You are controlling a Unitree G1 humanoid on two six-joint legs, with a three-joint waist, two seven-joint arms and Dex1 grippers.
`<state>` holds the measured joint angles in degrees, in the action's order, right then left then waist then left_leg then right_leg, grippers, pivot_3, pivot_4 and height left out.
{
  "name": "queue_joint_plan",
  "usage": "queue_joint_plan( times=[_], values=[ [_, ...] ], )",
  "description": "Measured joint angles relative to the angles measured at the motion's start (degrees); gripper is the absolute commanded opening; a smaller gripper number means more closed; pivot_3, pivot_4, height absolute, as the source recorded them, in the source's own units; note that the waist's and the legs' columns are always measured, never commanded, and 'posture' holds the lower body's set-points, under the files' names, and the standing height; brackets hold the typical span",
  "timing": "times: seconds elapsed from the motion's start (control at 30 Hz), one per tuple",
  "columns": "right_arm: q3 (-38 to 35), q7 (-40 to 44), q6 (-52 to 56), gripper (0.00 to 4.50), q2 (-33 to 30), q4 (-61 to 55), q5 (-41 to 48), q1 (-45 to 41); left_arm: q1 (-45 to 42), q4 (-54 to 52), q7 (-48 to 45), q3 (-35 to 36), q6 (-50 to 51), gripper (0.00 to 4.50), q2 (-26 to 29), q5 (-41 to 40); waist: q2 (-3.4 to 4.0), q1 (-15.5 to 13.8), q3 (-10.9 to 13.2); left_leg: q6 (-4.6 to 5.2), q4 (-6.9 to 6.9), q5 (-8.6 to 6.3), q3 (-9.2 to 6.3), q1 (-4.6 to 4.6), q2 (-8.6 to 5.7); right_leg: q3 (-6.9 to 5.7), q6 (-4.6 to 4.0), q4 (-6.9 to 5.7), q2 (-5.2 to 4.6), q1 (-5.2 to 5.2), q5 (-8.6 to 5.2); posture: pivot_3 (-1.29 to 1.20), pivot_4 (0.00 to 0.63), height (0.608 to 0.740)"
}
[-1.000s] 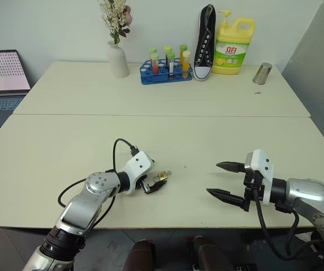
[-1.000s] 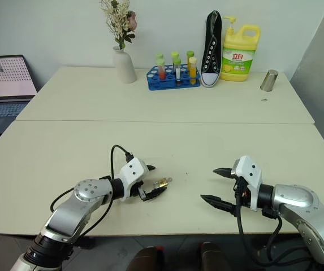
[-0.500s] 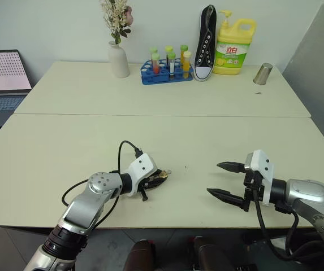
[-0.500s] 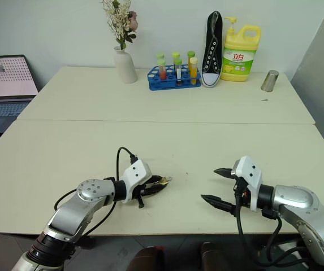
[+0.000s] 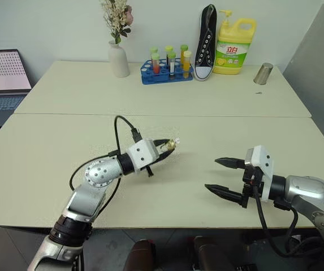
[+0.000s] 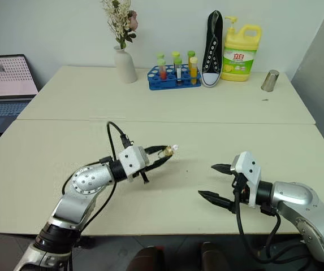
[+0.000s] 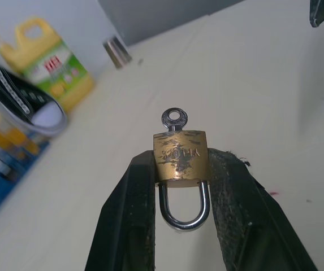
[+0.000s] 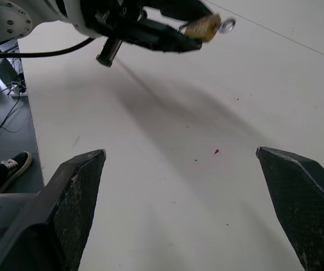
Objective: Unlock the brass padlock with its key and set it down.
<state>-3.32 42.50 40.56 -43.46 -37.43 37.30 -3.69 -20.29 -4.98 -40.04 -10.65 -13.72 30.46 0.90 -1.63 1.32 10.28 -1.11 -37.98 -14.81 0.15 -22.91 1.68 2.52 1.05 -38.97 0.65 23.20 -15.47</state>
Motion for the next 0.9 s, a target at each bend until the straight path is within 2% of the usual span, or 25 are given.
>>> queue_joint_plan(
  times=[0.2,0.33,0.7,0.9],
  values=[
    [0.01,-1.14,0.61,4.5,1.14,-0.14,1.83,-3.06,-6.86,10.72,8.51,0.76,-27.49,0.95,2.87,12.89,0.0,0.03,0.0,0.0,0.01,0.0,0.03,-0.01,0.01,0.02,0.0,0.01,-0.01,0.0,0.01,0.0,0.15,0.74],
    [-0.04,-1.32,1.92,4.5,1.28,-0.17,4.18,-4.76,-8.07,15.16,12.0,0.83,-38.87,0.95,4.28,17.73,0.0,0.03,0.0,0.0,0.01,0.0,0.05,-0.03,0.0,-0.01,-0.13,0.02,-0.21,0.0,0.09,0.0,0.15,0.74],
    [0.32,-2.49,7.55,4.5,3.75,3.58,12.16,-13.71,-9.95,20.63,13.07,-1.16,-48.54,0.95,5.87,19.3,0.0,0.28,0.0,0.0,0.01,0.0,0.04,-0.01,0.01,-0.07,-0.22,-0.01,-0.23,0.0,0.16,0.0,0.15,0.74],
    [2.69,-5.27,11.65,4.5,9.12,8.54,14.63,-20.44,-10.01,20.88,13.11,-1.46,-49.35,0.95,6.22,19.53,0.0,0.28,0.0,0.0,0.01,0.0,0.03,-0.02,0.01,-0.09,-0.24,-0.02,-0.23,0.01,0.18,0.0,0.15,0.74]
  ],
)
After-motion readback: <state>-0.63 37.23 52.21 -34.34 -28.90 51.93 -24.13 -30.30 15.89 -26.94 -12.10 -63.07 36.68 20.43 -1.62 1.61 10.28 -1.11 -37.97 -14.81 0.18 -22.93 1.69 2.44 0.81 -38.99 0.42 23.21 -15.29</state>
